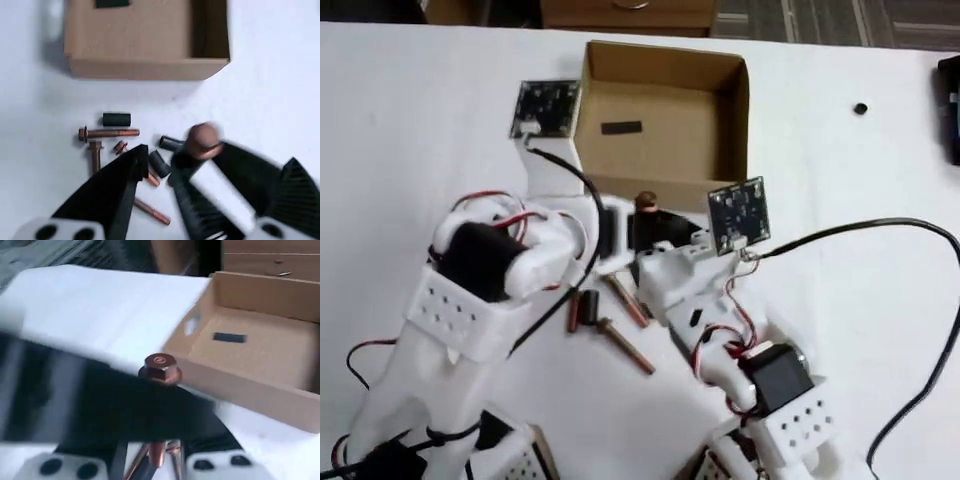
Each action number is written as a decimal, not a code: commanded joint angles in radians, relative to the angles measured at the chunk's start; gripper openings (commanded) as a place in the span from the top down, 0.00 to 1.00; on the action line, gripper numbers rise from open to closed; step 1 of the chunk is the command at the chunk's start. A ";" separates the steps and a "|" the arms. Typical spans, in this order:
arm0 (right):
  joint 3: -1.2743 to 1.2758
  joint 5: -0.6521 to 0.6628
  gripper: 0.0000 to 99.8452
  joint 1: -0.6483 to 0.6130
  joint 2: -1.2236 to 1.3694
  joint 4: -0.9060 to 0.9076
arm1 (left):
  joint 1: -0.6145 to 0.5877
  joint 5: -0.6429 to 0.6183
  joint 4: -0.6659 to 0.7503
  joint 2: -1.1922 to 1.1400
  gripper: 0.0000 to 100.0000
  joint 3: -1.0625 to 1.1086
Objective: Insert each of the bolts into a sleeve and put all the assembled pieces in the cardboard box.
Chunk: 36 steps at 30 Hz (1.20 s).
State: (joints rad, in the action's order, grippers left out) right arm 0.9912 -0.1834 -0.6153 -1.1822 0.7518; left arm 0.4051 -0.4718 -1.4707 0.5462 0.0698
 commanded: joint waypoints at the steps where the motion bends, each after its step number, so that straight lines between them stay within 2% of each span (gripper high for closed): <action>1: -0.035 0.006 0.98 0.041 0.024 0.008 | -0.043 0.009 0.025 0.018 0.58 -0.203; 5: -0.043 0.006 0.98 0.091 0.127 0.010 | -0.110 0.011 0.017 0.017 0.58 -0.389; 9: -0.092 0.006 0.98 0.114 0.223 0.021 | -0.167 0.069 -0.046 0.011 0.61 -0.418; 12: -0.167 0.006 0.98 0.128 0.294 0.070 | -0.218 0.118 -0.097 0.011 0.75 -0.369; 15: -0.259 0.006 0.98 0.153 0.366 0.136 | -0.281 0.184 -0.103 0.017 0.99 -0.283; 17: -0.321 0.006 0.98 0.174 0.410 0.177 | -0.319 0.210 -0.101 0.017 0.95 -0.231; 24: -0.528 0.043 0.98 0.234 0.576 0.300 | -0.358 0.296 -0.081 0.017 0.98 -0.022; 31: -0.773 0.178 0.98 0.309 0.814 0.334 | -0.338 0.307 0.104 0.018 0.98 0.377; 36: -1.030 0.198 0.98 0.363 1.069 0.433 | -0.327 0.368 0.476 0.018 0.98 0.782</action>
State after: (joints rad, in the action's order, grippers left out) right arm 0.1504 0.0023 -0.2839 -0.2263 1.1446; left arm 0.0736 -0.1250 -1.2160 0.5462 0.6452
